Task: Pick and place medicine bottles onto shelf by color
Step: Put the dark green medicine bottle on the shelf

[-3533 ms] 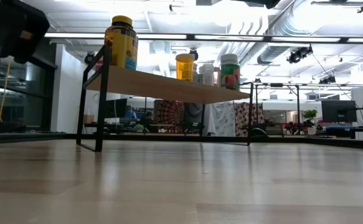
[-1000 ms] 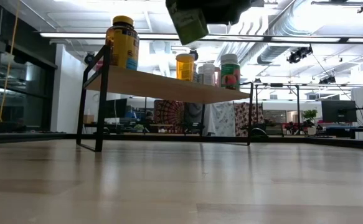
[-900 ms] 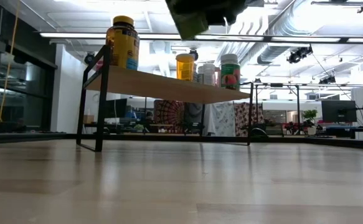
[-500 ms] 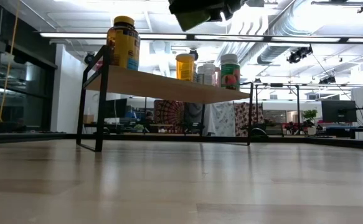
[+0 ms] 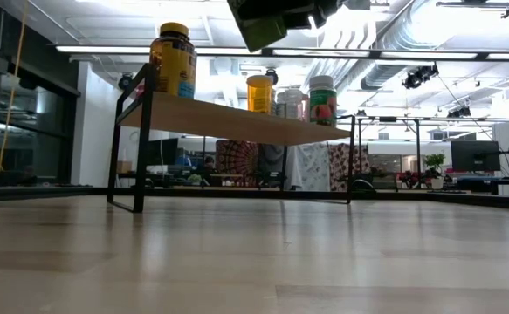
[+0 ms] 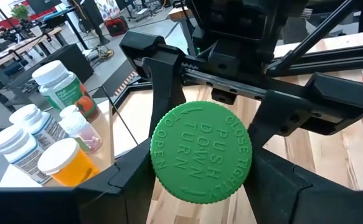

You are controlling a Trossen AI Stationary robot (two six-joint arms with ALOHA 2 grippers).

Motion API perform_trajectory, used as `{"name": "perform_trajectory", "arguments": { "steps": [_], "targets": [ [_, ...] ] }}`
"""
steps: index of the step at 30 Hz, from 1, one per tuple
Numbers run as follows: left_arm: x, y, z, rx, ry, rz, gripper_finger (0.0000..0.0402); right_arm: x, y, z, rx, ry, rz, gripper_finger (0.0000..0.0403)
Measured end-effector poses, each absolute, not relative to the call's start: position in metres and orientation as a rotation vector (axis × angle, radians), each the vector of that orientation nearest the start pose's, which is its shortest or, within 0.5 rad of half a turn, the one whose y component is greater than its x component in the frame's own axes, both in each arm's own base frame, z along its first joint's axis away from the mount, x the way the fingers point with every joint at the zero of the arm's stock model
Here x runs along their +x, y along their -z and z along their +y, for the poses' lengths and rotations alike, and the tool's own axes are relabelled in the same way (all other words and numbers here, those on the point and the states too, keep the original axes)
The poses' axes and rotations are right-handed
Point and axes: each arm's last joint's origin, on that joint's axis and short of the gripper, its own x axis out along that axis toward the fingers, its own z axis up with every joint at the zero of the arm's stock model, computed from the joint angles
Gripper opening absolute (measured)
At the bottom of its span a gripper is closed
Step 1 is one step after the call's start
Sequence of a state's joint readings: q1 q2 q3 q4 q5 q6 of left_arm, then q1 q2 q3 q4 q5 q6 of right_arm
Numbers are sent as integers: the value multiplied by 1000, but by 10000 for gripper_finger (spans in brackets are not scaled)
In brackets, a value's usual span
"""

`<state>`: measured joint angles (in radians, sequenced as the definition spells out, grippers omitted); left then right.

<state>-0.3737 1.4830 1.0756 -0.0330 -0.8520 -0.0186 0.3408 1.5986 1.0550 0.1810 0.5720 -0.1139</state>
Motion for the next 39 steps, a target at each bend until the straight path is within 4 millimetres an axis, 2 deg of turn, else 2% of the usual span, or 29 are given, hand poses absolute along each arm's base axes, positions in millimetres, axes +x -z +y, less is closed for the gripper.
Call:
{"name": "perform_trajectory", "arguments": {
  "steps": [6,13,20,26,31,35,39],
  "targets": [
    [310,-288,-98,234,-471,358,197,339,-260,104,-273,210,338,214],
    [309,-287,-100,267,-452,369,213,338,-259,103,-301,205,353,216],
    [300,-290,-117,314,-390,367,255,330,-257,100,-318,218,438,216],
    [279,-300,-128,324,-328,378,265,316,-257,95,-283,244,499,216],
    [261,-309,-131,272,-230,390,261,304,-243,88,-269,253,482,216],
    [249,-302,-126,256,-174,344,259,298,-239,76,-222,270,367,216],
    [235,-304,-109,184,-81,214,259,294,-233,62,-183,279,257,216]
  ]
}}
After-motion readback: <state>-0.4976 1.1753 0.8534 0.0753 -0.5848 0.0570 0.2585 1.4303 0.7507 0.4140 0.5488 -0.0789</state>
